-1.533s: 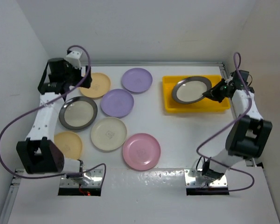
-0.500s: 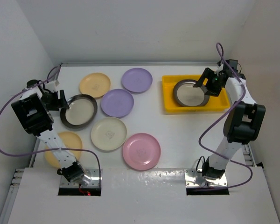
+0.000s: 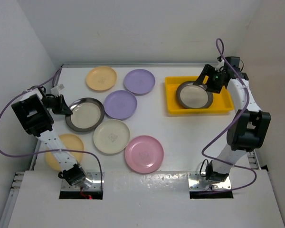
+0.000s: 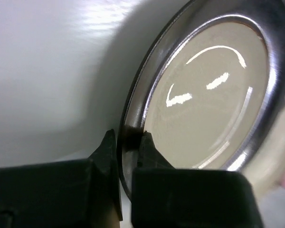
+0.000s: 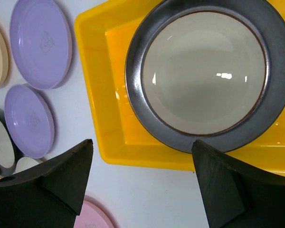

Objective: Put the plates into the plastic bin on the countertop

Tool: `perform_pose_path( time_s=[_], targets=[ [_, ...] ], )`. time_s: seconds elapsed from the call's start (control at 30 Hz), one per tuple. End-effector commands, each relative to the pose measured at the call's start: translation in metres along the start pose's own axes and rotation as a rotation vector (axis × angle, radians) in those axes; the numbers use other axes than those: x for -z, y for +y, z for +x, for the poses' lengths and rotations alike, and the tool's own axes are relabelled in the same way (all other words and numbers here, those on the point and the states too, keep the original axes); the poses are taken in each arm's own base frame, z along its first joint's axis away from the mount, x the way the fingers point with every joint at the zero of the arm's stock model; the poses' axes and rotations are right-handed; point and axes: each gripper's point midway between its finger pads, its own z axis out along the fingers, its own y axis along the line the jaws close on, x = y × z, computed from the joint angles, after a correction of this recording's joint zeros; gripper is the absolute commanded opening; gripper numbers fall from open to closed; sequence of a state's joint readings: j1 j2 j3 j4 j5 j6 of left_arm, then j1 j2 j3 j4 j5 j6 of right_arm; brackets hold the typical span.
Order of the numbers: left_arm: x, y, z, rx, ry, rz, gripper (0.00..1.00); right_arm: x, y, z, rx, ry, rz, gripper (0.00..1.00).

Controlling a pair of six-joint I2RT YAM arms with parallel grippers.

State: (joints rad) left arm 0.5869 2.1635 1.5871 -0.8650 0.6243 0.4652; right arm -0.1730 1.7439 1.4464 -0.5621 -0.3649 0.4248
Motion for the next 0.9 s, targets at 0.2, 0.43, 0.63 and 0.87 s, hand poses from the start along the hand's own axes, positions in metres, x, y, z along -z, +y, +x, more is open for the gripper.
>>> perform_pose_path(
  time_s=[0.2, 0.43, 0.63, 0.87],
  targets=[
    [0.052, -0.059, -0.067, -0.286, -0.035, 0.027, 0.00, 0.020, 0.120, 0.016, 0.387, -0.010, -0.178, 0.82],
    [0.123, -0.219, -0.136, -0.696, -0.236, -0.017, 0.00, -0.003, 0.279, 0.080, 0.707, 0.055, -0.581, 0.67],
    [0.117, -0.298, -0.119, -0.819, -0.192, 0.086, 0.00, -0.032, 0.355, 0.073, 0.666, -0.117, -0.843, 0.80],
    [0.120, -0.353, -0.125, -0.905, -0.257, 0.183, 0.00, -0.047, 0.374, 0.094, 0.719, -0.124, -0.942, 0.84]
  ],
)
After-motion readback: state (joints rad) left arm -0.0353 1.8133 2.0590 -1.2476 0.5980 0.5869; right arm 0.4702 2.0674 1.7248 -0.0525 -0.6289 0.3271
